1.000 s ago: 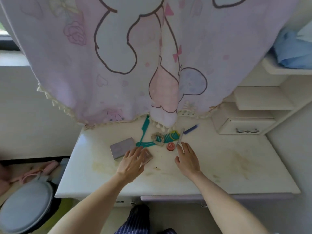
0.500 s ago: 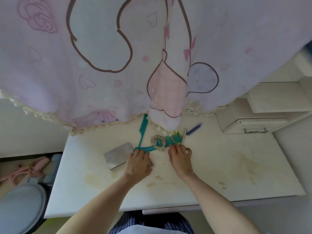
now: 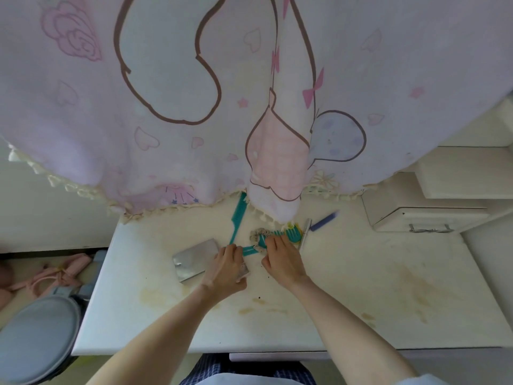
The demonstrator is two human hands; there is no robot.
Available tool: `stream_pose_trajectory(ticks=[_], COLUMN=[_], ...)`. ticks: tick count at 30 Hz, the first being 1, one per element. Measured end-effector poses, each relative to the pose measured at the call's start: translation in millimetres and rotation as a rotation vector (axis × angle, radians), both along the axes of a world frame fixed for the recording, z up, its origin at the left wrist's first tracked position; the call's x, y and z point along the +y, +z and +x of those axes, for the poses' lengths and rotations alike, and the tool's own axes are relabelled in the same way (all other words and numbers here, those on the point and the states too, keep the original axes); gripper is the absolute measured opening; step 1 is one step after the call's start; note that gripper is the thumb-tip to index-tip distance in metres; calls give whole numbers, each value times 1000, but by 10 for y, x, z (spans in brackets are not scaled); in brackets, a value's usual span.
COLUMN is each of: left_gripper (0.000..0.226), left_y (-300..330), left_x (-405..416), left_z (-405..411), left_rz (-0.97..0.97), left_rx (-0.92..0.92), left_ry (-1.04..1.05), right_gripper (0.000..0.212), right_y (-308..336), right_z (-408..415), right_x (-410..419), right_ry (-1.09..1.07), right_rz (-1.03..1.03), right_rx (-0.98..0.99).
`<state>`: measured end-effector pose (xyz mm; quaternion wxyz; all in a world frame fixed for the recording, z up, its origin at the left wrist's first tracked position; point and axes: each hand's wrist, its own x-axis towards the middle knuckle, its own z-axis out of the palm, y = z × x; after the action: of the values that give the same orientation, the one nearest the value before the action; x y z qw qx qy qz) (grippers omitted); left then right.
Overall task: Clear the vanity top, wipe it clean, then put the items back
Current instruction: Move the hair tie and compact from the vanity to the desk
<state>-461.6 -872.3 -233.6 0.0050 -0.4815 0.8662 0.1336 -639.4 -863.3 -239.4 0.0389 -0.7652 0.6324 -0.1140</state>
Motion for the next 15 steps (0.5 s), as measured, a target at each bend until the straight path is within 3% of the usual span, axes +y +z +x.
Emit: stream_pose_trajectory(ticks=[4, 9, 15], left_gripper=[74, 72, 66], left_y=[-2, 105, 227], left_x=[-55, -130, -222], left_z=[117, 141, -39], left_rz=[-26, -53, -132], left_rx=[2, 22, 28], left_ry=[29, 34, -102], right_gripper=[27, 35, 38], right_y=[-38, -88, -3], right_z=[79, 164, 37], right_x=[-94, -127, 47], right_ry=[5, -44, -72], right_rz=[21, 45, -16], right_rx=[49, 72, -41])
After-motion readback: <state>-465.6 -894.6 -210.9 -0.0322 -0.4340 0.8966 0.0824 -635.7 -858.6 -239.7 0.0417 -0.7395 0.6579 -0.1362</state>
